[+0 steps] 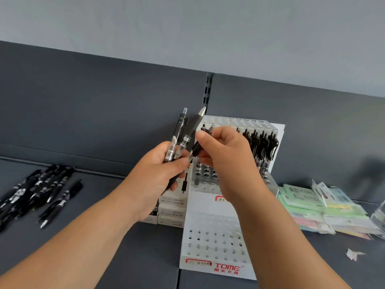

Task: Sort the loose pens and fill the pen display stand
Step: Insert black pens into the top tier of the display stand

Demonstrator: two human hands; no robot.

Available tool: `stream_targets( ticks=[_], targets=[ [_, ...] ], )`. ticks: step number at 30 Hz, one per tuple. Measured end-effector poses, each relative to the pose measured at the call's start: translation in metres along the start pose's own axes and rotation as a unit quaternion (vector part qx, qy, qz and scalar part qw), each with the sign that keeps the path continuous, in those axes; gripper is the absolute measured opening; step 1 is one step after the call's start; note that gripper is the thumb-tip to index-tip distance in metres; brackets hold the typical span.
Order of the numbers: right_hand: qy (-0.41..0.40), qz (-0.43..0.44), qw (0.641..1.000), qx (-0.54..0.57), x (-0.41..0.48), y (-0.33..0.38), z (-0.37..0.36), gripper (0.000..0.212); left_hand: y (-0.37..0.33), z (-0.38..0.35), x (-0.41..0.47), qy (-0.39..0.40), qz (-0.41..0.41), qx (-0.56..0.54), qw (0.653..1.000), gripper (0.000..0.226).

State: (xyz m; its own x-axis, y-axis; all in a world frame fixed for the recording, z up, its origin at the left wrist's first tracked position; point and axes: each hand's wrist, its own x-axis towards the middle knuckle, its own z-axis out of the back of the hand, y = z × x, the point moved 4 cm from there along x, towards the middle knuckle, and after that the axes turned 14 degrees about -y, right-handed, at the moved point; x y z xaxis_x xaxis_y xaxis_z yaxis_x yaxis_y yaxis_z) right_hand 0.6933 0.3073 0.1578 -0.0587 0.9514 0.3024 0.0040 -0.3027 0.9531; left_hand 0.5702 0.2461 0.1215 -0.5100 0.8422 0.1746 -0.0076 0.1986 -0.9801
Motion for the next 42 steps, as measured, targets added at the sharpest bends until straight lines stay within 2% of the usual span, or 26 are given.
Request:
stream_targets(
  ticks=[3,5,14,18,21,29,33,40,42],
  targets=[
    [-0.004,-0.059,0.994,0.089,-0.003,-0.002,-0.002,0.009,-0.004,0.002,0.003,0.019,0.013,-0.016,1.000,0.012],
    [-0.001,-0.074,0.991,0.109,-0.005,-0.002,-0.002,0.007,-0.007,0.003,0.006,0.035,0.016,-0.016,0.999,0.012],
    [-0.110,0.026,0.993,0.022,-0.002,0.018,0.011,0.011,-0.006,0.005,0.015,0.078,0.047,-0.007,0.996,0.013],
    [-0.167,0.117,0.977,-0.064,0.001,0.033,0.020,0.013,-0.001,0.014,0.021,0.064,0.036,0.023,0.997,0.016],
    [-0.184,0.155,0.963,-0.126,0.003,0.035,0.022,0.013,0.001,0.017,0.021,0.064,0.047,0.017,0.997,0.017],
    [-0.183,0.153,0.950,-0.202,0.007,0.015,0.011,0.005,0.001,0.025,0.020,0.074,0.034,0.033,0.996,0.015],
    [-0.167,0.143,0.936,-0.275,0.003,0.002,0.005,0.004,0.000,0.029,0.019,0.080,0.039,0.029,0.996,0.014],
    [-0.176,0.122,0.921,-0.324,0.008,0.002,0.003,0.010,-0.002,0.035,0.016,0.093,0.101,-0.009,0.991,0.008],
    [-0.173,0.104,0.922,-0.329,0.010,0.001,0.003,0.011,-0.004,0.037,0.014,0.100,0.099,-0.011,0.990,0.014]
  ],
)
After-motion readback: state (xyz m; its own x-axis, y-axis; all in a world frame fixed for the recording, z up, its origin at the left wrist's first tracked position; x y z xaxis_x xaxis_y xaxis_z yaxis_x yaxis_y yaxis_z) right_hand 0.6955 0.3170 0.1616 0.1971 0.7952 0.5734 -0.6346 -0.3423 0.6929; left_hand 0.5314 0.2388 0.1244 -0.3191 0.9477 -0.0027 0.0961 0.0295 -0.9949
